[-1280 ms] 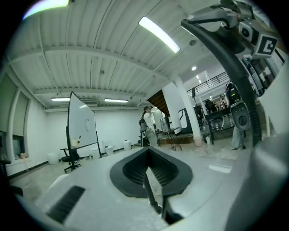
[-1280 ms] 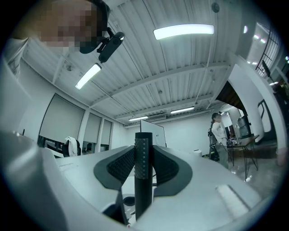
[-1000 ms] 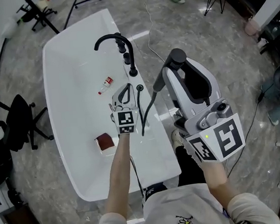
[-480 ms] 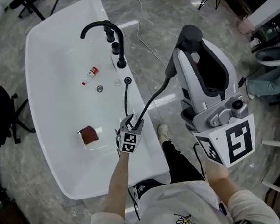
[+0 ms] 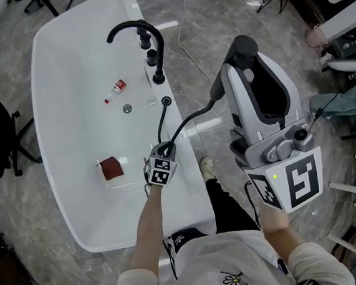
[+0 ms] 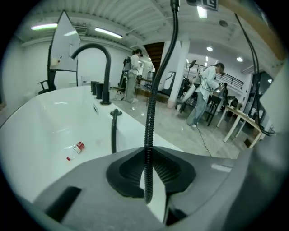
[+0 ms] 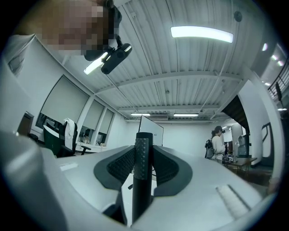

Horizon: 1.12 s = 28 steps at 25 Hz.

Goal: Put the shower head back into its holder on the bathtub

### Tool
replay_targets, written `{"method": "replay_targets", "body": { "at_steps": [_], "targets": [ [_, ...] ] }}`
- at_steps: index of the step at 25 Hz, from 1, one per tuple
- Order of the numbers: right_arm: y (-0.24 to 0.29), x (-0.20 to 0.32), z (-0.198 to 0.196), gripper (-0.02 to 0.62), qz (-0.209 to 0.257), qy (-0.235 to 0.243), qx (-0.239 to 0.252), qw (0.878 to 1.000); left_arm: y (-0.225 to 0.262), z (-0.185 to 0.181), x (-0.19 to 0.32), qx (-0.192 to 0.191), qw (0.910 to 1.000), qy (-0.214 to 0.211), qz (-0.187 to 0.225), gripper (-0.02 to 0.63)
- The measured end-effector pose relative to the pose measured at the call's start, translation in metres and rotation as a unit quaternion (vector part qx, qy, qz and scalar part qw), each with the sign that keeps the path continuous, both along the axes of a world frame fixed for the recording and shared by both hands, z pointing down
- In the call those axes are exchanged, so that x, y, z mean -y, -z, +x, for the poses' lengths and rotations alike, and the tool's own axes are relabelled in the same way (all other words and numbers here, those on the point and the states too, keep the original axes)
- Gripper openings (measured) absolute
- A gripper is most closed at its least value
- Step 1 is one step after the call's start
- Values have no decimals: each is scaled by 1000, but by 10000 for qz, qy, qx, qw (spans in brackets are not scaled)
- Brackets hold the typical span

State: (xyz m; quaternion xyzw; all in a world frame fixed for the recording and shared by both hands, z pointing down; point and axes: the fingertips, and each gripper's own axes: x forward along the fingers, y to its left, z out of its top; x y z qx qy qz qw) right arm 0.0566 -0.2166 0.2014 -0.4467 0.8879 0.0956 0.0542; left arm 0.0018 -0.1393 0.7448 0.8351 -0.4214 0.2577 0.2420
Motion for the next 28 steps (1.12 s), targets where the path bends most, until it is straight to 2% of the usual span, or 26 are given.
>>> {"method": "replay_targets", "body": {
  "at_steps": [4,9,11,14,17,20,22,25,28],
  "targets": [
    [13,-2,-8,127,269,-126,-61,9995,56,-32,66,111,9953,433,856,52],
    [26,-9,0,127,418,-295,-23,9987,145,-59,138,191,9770,815,1959,51],
    [32,-12,6,127,459,-345,62,9983,188,-64,161,109,9654,939,2429,51],
    [43,-19,14,127,527,-363,253,9976,260,-60,186,-114,9435,999,3157,51],
    [53,-26,19,127,635,-348,386,9966,330,-44,195,-335,9186,815,3853,51],
    [56,-30,24,127,681,-322,490,9960,379,-24,196,-560,8971,613,4340,50],
    [56,-33,27,127,679,-306,523,9959,397,-11,196,-727,8894,545,4479,51],
    [55,-34,31,127,691,-287,511,9959,418,10,196,-1016,8830,363,4568,50],
    [52,-29,33,127,687,-287,466,9961,431,23,207,-949,8656,187,4914,51]
  ]
}}
